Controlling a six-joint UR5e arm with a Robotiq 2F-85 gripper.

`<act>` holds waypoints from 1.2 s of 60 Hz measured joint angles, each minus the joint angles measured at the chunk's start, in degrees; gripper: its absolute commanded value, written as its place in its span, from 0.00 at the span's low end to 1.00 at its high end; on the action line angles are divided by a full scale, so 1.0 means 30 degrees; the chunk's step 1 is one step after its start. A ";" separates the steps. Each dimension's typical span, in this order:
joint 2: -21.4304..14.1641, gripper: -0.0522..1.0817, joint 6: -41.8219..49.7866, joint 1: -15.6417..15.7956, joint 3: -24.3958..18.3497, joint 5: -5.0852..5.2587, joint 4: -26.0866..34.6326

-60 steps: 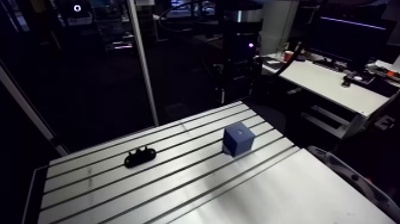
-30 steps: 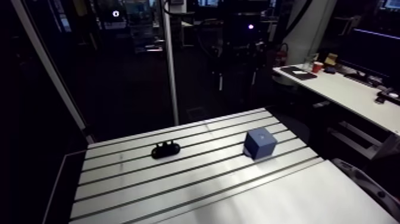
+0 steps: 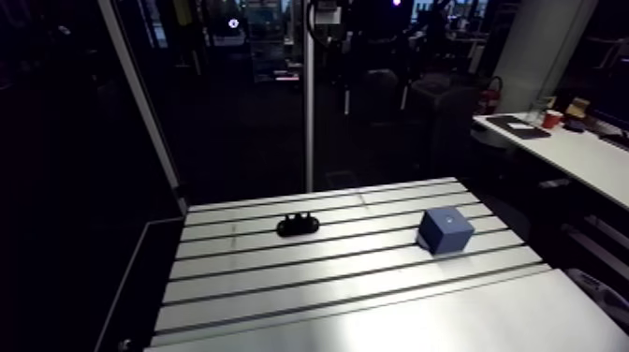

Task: Pick up the M10 bolt and insert it into the hex recess until seated.

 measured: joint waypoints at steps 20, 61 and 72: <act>0.0180 0.05 0.1159 0.1827 -0.1756 0.0080 0.1372; 0.0303 0.05 0.1535 0.2562 -0.2506 0.0162 0.1934; 0.0355 0.05 0.1532 0.2727 -0.2566 0.0187 0.1931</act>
